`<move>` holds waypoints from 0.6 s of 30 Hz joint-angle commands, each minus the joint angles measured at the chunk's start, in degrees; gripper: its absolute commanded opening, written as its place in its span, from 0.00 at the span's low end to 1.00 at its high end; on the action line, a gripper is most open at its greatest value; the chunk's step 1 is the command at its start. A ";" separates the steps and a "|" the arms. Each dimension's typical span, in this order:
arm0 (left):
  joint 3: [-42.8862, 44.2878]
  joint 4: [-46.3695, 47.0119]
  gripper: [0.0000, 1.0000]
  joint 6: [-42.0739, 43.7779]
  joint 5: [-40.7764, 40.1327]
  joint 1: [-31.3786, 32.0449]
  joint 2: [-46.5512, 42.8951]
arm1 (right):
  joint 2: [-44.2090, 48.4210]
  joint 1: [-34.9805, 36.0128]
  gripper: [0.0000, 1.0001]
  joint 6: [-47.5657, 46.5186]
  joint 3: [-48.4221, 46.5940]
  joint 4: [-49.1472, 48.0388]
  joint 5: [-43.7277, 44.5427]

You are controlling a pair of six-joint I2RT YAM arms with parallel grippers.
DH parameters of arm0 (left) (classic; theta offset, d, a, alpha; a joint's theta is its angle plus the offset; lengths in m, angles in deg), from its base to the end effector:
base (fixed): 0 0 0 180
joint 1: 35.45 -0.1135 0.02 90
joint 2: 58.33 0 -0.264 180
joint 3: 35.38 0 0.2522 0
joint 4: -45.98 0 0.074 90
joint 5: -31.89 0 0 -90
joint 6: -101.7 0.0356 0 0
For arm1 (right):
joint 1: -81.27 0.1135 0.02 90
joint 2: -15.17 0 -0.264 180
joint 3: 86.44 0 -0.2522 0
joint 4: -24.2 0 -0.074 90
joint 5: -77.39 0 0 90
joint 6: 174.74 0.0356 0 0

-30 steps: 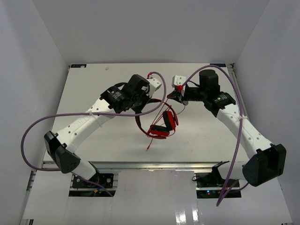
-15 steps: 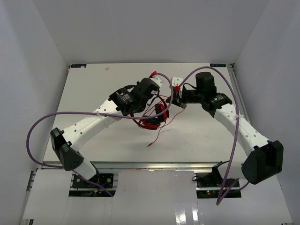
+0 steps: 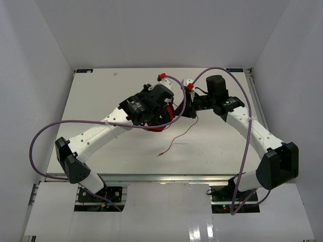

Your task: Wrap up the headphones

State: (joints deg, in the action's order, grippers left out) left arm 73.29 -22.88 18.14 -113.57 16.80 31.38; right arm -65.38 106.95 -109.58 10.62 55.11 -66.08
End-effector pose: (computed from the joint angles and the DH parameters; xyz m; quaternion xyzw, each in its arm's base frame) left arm 0.2178 -0.2334 0.3874 0.2684 0.8030 0.2845 0.4497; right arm 0.2690 0.1611 0.3390 -0.5355 0.5961 0.3900 0.4537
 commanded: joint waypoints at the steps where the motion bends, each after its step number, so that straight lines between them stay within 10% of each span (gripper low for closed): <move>1: 2.76 4.37 0.00 -1.52 -12.26 -0.44 -0.52 | -0.46 0.80 0.08 9.17 -2.10 0.17 -10.77; 18: 8.26 6.05 0.00 -16.86 -8.60 0.83 -1.64 | 2.19 1.99 0.17 41.82 11.52 -31.57 -20.36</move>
State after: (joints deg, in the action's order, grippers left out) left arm 76.67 -18.72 11.35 -120.08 18.39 32.93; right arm -66.38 107.94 -79.45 18.32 36.30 -81.44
